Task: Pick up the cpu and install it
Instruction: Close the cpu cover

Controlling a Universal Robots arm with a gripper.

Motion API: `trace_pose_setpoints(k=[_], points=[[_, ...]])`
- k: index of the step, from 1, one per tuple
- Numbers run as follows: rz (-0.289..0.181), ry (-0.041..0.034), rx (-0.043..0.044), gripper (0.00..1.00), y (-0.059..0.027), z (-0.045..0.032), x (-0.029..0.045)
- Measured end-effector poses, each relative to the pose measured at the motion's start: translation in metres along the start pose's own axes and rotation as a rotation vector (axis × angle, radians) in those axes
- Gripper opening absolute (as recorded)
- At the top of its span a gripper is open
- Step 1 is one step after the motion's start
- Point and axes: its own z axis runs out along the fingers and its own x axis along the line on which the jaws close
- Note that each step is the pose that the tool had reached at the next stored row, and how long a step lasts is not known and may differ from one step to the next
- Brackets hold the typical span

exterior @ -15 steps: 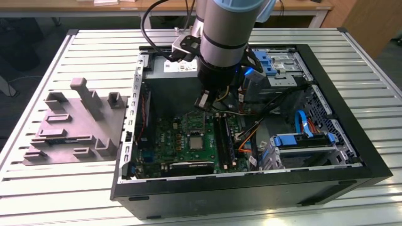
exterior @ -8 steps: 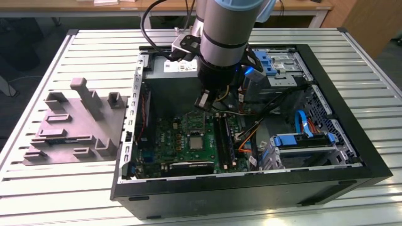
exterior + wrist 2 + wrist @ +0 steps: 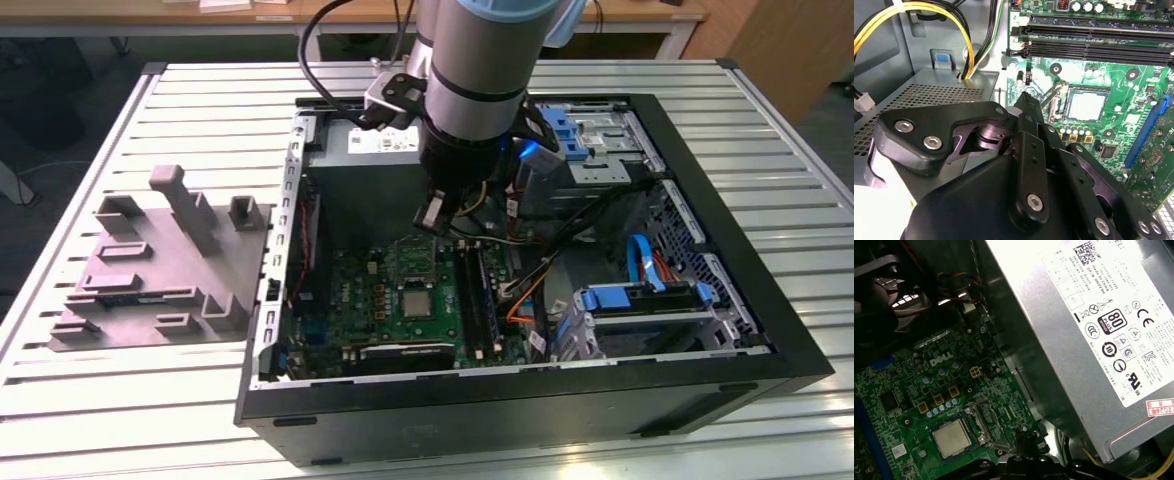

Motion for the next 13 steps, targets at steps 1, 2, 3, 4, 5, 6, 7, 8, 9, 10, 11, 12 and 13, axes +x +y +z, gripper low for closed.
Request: trace_pose_setpoints(k=[1,2,3,4,5,6,7,8,9,10,11,12,13], points=[[-0.001,0.0001,-0.0001,0.11,0.0000,-0.0001,0.0000],[-0.001,0.0001,-0.0001,0.11,0.0000,-0.0002,0.0000],[-0.002,0.0001,-0.0002,0.11,0.0000,-0.0003,0.0000],[-0.003,0.0002,-0.0002,0.11,0.0000,-0.0003,0.0000],[-0.004,0.0002,-0.0002,0.11,0.0000,-0.0004,0.0000],[-0.004,0.0004,-0.0003,0.11,0.0001,-0.0005,0.0000],[-0.005,0.0005,-0.0003,0.11,0.0001,-0.0006,0.0000],[-0.006,0.0005,-0.0003,0.11,0.0001,-0.0005,0.0000],[-0.006,0.0006,-0.0004,0.11,0.0001,-0.0006,0.0000],[-0.007,0.0014,-0.0002,0.11,0.0001,-0.0006,0.0000],[-0.009,0.0040,0.0010,0.11,0.0000,-0.0006,0.0000],[-0.010,0.0091,0.0033,0.11,0.0001,-0.0007,0.0001],[-0.012,0.0143,0.0060,0.11,0.0002,-0.0006,0.0002]])
